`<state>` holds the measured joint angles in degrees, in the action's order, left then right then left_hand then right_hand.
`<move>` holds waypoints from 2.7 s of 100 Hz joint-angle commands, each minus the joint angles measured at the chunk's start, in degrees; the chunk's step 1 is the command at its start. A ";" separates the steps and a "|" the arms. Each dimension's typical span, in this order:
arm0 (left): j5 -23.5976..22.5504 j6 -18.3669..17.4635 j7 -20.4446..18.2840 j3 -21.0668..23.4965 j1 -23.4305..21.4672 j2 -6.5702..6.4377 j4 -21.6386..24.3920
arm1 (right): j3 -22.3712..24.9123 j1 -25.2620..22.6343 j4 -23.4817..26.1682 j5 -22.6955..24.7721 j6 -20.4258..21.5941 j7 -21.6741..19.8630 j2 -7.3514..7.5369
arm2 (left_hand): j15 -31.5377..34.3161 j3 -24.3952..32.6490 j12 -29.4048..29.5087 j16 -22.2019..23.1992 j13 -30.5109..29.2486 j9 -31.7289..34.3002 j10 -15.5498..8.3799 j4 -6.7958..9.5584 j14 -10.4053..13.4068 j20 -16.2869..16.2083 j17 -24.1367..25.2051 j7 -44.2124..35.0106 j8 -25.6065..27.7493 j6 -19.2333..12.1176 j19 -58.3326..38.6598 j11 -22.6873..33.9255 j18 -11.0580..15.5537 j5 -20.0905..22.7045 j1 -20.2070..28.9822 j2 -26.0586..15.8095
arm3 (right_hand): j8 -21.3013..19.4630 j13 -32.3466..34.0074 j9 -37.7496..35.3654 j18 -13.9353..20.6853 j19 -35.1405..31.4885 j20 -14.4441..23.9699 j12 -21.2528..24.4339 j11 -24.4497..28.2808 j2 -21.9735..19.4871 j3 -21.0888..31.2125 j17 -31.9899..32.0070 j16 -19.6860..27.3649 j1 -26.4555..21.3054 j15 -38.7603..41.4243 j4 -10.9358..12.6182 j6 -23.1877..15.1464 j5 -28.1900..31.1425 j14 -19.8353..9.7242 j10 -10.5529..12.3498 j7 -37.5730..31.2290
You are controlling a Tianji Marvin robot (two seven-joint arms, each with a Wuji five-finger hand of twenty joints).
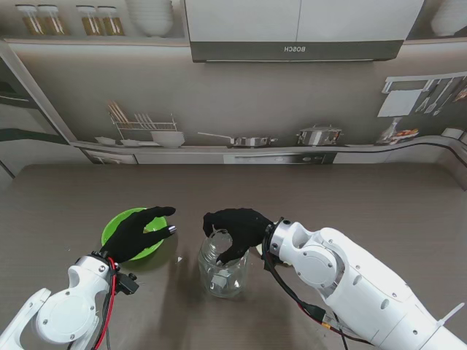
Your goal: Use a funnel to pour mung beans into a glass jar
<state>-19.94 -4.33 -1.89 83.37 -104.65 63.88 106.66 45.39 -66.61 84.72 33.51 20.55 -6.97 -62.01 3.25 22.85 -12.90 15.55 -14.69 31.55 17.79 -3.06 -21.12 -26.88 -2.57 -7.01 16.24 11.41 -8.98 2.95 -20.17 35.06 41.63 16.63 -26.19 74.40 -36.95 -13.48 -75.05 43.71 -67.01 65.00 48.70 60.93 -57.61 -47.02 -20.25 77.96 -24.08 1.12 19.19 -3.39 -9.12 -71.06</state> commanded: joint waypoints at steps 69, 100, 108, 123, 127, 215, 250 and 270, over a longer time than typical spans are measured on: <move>0.13 0.44 -1.23 -0.17 0.05 0.06 0.33 | 2.09 -2.82 3.28 -1.84 -1.88 -0.38 -0.77 | -0.58 -1.09 -0.53 -0.30 0.76 0.47 -0.52 1.37 0.37 -0.78 0.95 0.66 -0.15 -1.44 1.24 0.08 1.86 -0.51 0.37 -1.77 | -1.72 1.49 -10.88 0.94 -1.83 -0.63 3.98 4.86 -8.12 14.31 -1.54 -1.76 -13.45 -1.88 4.80 -0.42 2.65 -7.09 11.22 -14.80; 0.05 0.36 -1.09 -0.14 0.04 0.09 0.25 | 2.77 -2.96 4.22 -2.84 -3.17 -0.24 -0.99 | -0.57 -1.06 -0.53 -0.30 0.74 0.49 -0.51 1.38 0.40 -0.79 0.94 0.62 -0.13 -1.43 1.24 0.08 1.87 -0.44 0.41 -1.79 | -1.47 1.49 -10.92 0.56 -1.85 -0.69 4.04 4.78 -8.09 14.22 -1.61 -1.89 -13.45 -1.72 4.82 -0.39 2.81 -6.94 11.20 -14.80; 0.00 0.35 -1.09 -0.13 0.02 0.08 0.25 | 3.09 -3.09 4.52 -3.07 -3.49 -0.40 -0.98 | -0.59 -1.02 -0.52 -0.30 0.78 0.44 -0.48 1.38 0.38 -0.79 0.97 0.51 -0.09 -1.40 1.25 0.06 1.86 -0.16 0.44 -1.79 | -1.44 1.48 -10.96 0.61 -1.90 -0.70 4.10 4.72 -8.08 14.25 -1.68 -1.92 -13.49 -1.67 4.84 -0.33 2.80 -6.91 11.15 -14.83; -0.03 0.32 -1.04 -0.12 -0.01 0.09 0.25 | 4.19 -3.77 5.45 -3.83 -4.65 -0.66 -1.00 | -0.58 -1.05 -0.53 -0.29 0.75 0.47 -0.47 1.38 0.40 -0.78 1.00 0.57 -0.12 -1.36 1.26 0.08 1.92 -0.25 0.52 -1.82 | -1.39 1.49 -11.07 0.57 -1.93 -0.72 4.36 4.53 -8.02 14.20 -1.69 -1.95 -13.60 -1.63 4.85 -0.18 2.82 -6.89 10.99 -14.88; -0.03 0.31 -1.02 -0.11 -0.03 0.09 0.25 | 4.61 -4.01 5.77 -4.08 -5.04 -0.78 -0.99 | -0.59 -1.11 -0.53 -0.30 0.78 0.43 -0.54 1.37 0.37 -0.79 0.98 0.58 -0.12 -1.46 1.25 0.07 1.94 -0.29 0.44 -1.84 | -1.37 1.49 -11.07 0.56 -1.94 -0.72 4.40 4.51 -8.03 14.22 -1.70 -1.96 -13.62 -1.62 4.86 -0.15 2.81 -6.92 10.98 -14.88; 0.18 1.31 -1.40 -0.85 0.54 0.05 -0.16 | 20.83 -11.75 13.12 -4.04 -14.93 -6.80 0.61 | -0.58 -0.93 -0.54 -0.28 0.78 0.51 -0.55 1.40 0.33 -0.83 0.94 0.56 -0.13 -1.36 1.22 0.09 1.87 -0.21 0.66 -1.99 | -1.04 1.45 -11.27 -0.13 -1.99 -0.76 4.56 4.50 -7.82 14.05 -1.64 -2.14 -14.15 -1.33 5.03 0.16 3.03 -6.30 10.32 -14.97; 0.15 1.65 -1.48 -1.10 0.77 0.04 -0.29 | 26.24 -12.95 12.40 -0.91 -17.83 -8.63 1.19 | -0.57 -0.85 -0.54 -0.28 0.76 0.51 -0.59 1.40 0.33 -0.85 0.98 0.53 -0.13 -1.40 1.22 0.08 1.92 -0.13 0.68 -2.11 | -0.98 1.45 -11.31 -0.39 -1.96 -0.74 4.55 4.47 -7.77 14.00 -1.61 -2.20 -14.28 -1.19 5.08 0.27 3.19 -6.13 10.26 -14.87; 0.02 1.88 -1.57 -1.17 0.82 0.01 -0.30 | 29.60 -13.97 11.48 1.56 -18.72 -9.98 1.65 | -0.59 -0.81 -0.53 -0.27 0.82 0.44 -0.63 1.39 0.32 -0.87 0.96 0.57 -0.13 -1.43 1.20 0.06 2.02 -0.23 0.75 -2.19 | -0.99 1.45 -11.32 -0.65 -1.94 -0.72 4.53 4.45 -7.82 13.94 -1.57 -2.21 -14.32 -1.18 5.09 0.29 3.22 -6.18 10.26 -14.84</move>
<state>-19.96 -2.69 -2.26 82.26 -103.74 63.84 106.38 74.10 -80.12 96.77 34.49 2.21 -16.04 -60.99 3.25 22.84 -12.90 15.55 -14.69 31.55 17.80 -3.06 -21.12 -26.88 -2.57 -7.01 16.24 11.41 -8.98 2.95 -20.17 35.09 41.65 16.63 -25.51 74.58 -39.86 -13.48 -75.05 43.66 -64.93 63.20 48.71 60.11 -57.91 -48.25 -20.25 75.51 -24.11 1.41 19.19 -2.96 -9.24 -71.92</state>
